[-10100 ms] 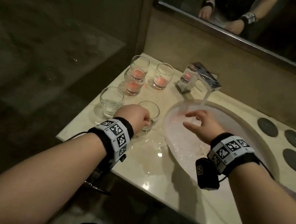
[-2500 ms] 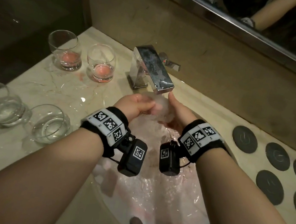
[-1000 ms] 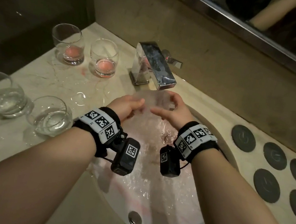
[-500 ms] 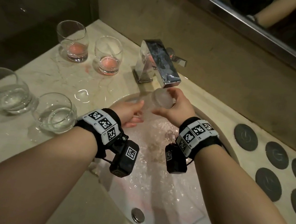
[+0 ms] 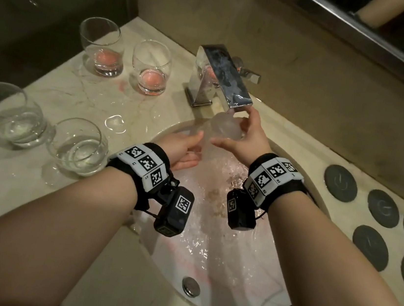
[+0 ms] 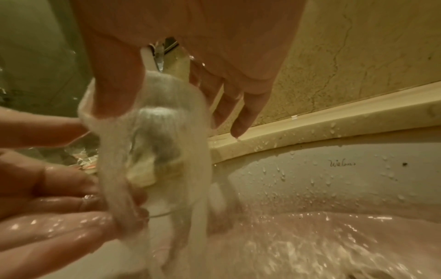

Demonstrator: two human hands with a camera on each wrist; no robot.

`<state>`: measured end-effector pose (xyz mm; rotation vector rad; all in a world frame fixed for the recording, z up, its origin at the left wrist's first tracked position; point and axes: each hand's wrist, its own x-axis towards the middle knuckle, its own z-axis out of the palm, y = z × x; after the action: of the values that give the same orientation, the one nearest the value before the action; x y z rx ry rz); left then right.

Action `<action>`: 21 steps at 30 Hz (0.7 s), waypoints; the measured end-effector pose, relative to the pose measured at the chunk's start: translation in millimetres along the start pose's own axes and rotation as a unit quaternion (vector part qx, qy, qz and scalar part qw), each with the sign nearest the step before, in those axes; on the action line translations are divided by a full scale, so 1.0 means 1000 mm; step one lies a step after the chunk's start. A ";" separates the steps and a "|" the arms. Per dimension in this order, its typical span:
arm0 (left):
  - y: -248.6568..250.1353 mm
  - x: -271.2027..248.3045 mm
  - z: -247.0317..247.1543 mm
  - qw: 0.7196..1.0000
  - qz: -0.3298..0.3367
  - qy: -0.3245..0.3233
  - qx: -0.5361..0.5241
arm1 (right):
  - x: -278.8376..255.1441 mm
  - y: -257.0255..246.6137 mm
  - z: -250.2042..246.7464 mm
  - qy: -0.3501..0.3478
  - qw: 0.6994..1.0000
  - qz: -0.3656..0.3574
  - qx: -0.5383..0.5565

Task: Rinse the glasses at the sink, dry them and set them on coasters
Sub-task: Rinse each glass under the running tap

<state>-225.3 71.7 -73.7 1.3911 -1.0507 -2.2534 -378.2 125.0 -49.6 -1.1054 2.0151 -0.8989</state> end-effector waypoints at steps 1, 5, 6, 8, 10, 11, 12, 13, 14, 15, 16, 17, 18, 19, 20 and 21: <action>0.000 0.000 0.000 1.000 -0.001 0.000 -0.003 | 0.000 0.000 -0.001 0.001 1.000 0.001 0.001; 0.001 0.000 0.003 1.000 0.000 -0.006 -0.014 | 0.002 0.001 -0.004 0.006 1.000 -0.005 0.004; 0.001 0.000 0.003 1.000 -0.001 -0.005 -0.013 | 0.003 0.001 -0.004 0.007 1.000 -0.006 0.006; 0.002 0.000 0.003 1.000 -0.005 -0.004 -0.015 | 0.003 0.001 -0.002 0.009 1.000 -0.008 0.010; 0.001 0.000 0.002 1.000 -0.008 -0.004 -0.015 | 0.004 0.001 -0.002 0.006 1.000 -0.010 0.012; 0.002 0.000 0.003 1.000 -0.009 -0.007 -0.011 | 0.004 0.002 -0.002 0.006 1.000 -0.011 0.012; 0.002 -0.002 0.003 1.000 -0.008 -0.009 -0.008 | 0.004 0.002 -0.003 0.007 1.000 -0.011 0.010; 0.003 -0.002 0.004 1.000 -0.009 -0.011 -0.008 | 0.004 0.002 -0.003 0.005 1.000 -0.012 0.008; 0.003 -0.003 0.004 1.000 -0.011 -0.013 -0.011 | 0.003 0.002 -0.003 0.002 1.000 -0.014 0.003; 0.002 -0.002 0.004 1.000 -0.014 -0.016 -0.012 | 0.003 0.001 -0.002 0.000 1.000 -0.016 -0.002; 0.002 -0.003 0.004 1.000 -0.018 -0.022 -0.010 | 0.003 0.002 -0.002 0.000 1.000 -0.018 -0.007; 0.000 -0.002 0.005 0.999 -0.024 -0.028 -0.007 | 0.002 0.002 -0.001 0.001 1.000 -0.021 -0.011; -0.001 -0.003 0.006 0.999 -0.031 -0.036 -0.003 | 0.002 0.002 -0.002 0.003 1.000 -0.027 -0.015; -0.002 -0.002 0.007 0.999 -0.036 -0.040 -0.001 | 0.001 0.002 -0.002 0.004 0.999 -0.034 -0.024; -0.003 -0.002 0.007 0.998 -0.039 -0.039 -0.001 | 0.001 0.003 -0.002 0.004 0.998 -0.043 -0.036; -0.004 -0.001 0.008 0.999 -0.041 -0.035 -0.001 | 0.001 0.003 -0.003 0.004 0.997 -0.050 -0.050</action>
<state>-231.2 78.7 -74.0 1.3875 -1.0299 -2.3783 -381.7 125.8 -50.5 -1.2701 2.0444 -0.8610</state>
